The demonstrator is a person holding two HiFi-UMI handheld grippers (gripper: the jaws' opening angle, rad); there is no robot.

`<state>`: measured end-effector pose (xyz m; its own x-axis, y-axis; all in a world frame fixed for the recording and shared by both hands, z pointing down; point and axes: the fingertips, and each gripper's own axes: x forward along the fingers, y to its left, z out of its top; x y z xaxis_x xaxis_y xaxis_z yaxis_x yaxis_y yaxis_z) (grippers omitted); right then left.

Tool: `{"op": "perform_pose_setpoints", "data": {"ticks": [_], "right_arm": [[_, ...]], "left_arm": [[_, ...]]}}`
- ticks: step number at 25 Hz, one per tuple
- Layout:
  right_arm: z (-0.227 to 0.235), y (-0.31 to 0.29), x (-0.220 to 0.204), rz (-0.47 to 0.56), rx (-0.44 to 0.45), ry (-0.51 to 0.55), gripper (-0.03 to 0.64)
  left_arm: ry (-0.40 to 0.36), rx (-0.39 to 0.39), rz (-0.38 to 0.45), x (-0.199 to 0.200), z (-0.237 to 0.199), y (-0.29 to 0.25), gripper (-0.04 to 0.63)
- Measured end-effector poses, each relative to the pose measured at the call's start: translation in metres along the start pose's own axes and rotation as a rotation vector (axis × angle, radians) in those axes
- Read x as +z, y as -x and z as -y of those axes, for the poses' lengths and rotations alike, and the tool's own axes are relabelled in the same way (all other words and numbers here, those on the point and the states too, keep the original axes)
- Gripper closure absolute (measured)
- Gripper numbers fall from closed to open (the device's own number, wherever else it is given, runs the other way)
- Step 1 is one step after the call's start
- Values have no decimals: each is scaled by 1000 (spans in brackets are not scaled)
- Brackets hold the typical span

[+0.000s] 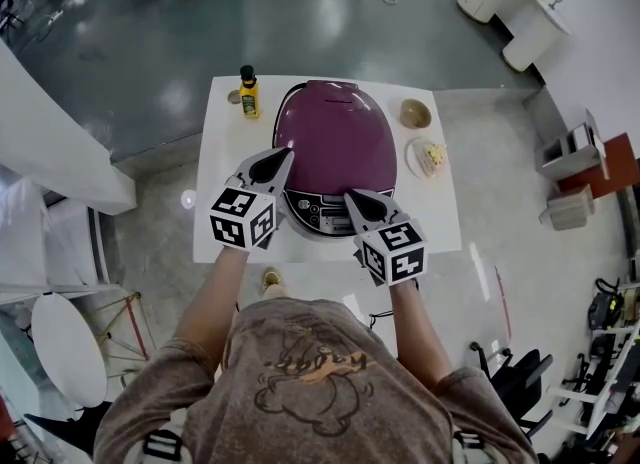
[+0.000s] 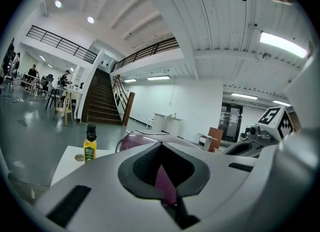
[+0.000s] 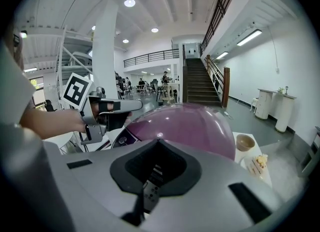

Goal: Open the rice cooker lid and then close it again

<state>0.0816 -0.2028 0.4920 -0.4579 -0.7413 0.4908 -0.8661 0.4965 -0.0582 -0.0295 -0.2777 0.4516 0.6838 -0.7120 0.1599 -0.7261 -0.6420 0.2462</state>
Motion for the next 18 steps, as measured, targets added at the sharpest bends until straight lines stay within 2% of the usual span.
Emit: {"op": "perform_pose_setpoints", "data": {"ticks": [18], "right_arm": [[-1, -1, -1, -15, 22, -12, 615]], "left_arm": [[-23, 13, -29, -7, 1, -8, 575]]}}
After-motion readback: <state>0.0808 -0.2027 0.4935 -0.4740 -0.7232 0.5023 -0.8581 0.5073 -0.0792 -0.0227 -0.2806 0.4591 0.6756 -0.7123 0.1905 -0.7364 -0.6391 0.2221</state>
